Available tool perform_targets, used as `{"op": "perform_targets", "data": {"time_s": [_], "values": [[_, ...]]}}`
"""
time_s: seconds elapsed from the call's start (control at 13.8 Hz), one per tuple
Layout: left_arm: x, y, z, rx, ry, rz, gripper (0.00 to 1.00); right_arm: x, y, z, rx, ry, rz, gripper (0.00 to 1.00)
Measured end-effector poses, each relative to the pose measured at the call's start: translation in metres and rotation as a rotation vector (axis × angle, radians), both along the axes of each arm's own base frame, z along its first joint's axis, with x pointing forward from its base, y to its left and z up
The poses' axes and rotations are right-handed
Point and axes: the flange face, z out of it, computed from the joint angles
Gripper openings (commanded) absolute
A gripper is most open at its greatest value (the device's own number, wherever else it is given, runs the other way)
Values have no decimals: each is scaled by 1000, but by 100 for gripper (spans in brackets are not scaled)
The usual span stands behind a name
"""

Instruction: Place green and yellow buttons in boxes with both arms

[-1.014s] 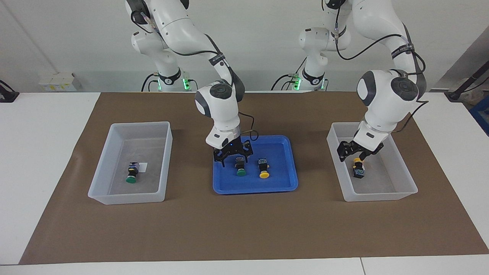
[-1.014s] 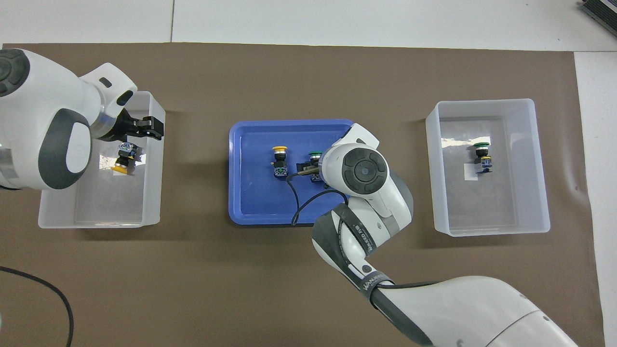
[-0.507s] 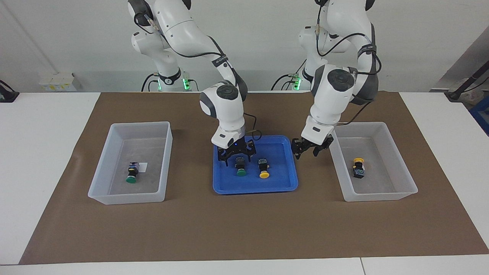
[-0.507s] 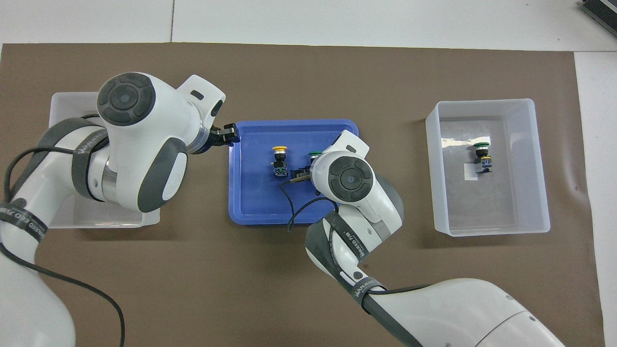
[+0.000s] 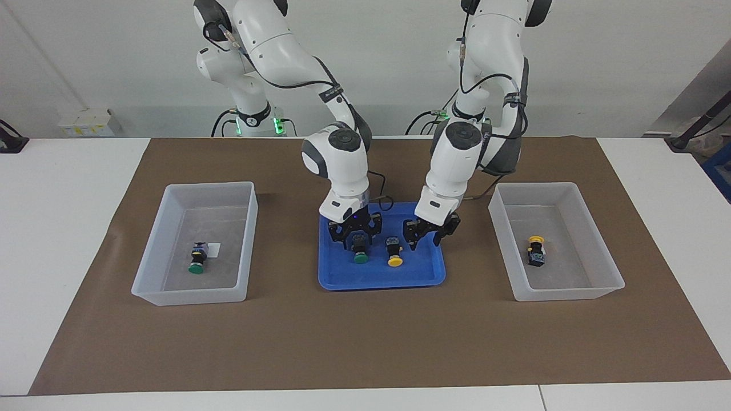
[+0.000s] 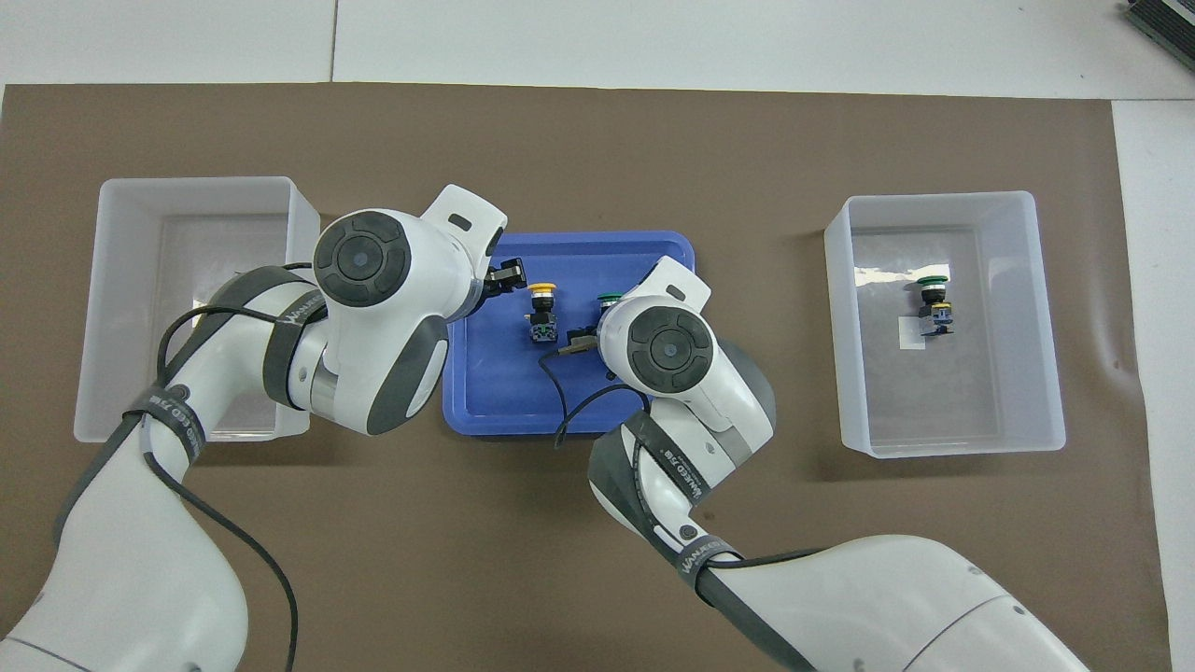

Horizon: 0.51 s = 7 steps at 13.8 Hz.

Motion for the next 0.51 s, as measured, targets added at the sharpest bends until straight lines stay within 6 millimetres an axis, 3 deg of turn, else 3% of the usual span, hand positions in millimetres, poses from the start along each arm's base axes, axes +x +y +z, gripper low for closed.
{"op": "perform_targets", "data": {"time_s": [0.29,0.51], "values": [[0,-3,-5,-3,-3,5,68,5,-4,9,-1,-20,-2,0],[-1,-6,-5,-4,-3,1,67,15,-26,46,-4,-43,-43,0]]}}
